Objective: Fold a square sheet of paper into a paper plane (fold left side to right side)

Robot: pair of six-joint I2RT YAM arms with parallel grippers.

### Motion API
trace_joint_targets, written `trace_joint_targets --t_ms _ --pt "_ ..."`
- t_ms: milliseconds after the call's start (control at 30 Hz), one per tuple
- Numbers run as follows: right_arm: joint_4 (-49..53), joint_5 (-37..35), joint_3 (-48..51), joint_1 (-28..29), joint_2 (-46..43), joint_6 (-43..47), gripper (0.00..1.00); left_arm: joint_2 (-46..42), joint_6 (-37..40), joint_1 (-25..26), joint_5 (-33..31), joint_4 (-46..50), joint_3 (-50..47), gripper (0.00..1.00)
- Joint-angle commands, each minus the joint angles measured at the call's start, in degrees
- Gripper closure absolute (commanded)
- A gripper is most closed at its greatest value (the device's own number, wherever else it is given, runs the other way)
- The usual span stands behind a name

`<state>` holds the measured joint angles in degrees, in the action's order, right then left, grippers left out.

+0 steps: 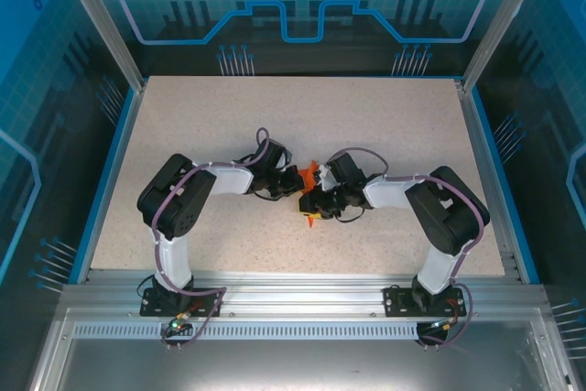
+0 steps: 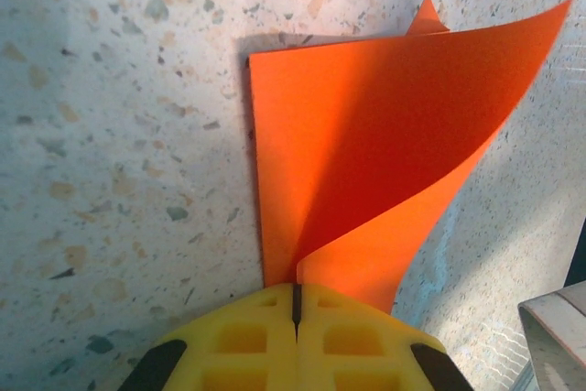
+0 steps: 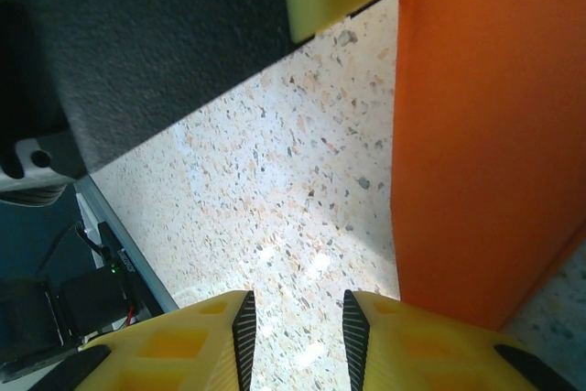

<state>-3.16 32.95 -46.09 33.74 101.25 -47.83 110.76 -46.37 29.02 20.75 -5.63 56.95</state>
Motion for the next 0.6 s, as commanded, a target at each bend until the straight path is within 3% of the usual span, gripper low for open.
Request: trace_joint_targets --t_ms 0,200,300,433,567 --pt "1.0 -0.5 -0.3 1.4 1.5 -0.9 0.66 3.0 1.0 -1.8 -4.5 3.3 0.5 1.00" --pt "1.2 -1.3 0.8 0.6 -3.1 0.3 0.66 2.8 1.3 -2.1 -4.5 3.2 0.3 1.00" --pt "7.1 -3.8 0.1 -0.7 -7.0 4.2 0.64 2.5 1.6 -2.0 -4.2 3.0 0.3 1.00" --pt "20.9 -14.8 -3.9 0.1 -10.0 11.6 0.62 1.9 2.1 -2.0 -3.9 2.8 0.5 1.00" --pt "29.3 -26.6 -8.7 4.5 -10.1 15.0 0.51 1.7 2.1 -2.1 -3.8 3.2 0.7 1.00"
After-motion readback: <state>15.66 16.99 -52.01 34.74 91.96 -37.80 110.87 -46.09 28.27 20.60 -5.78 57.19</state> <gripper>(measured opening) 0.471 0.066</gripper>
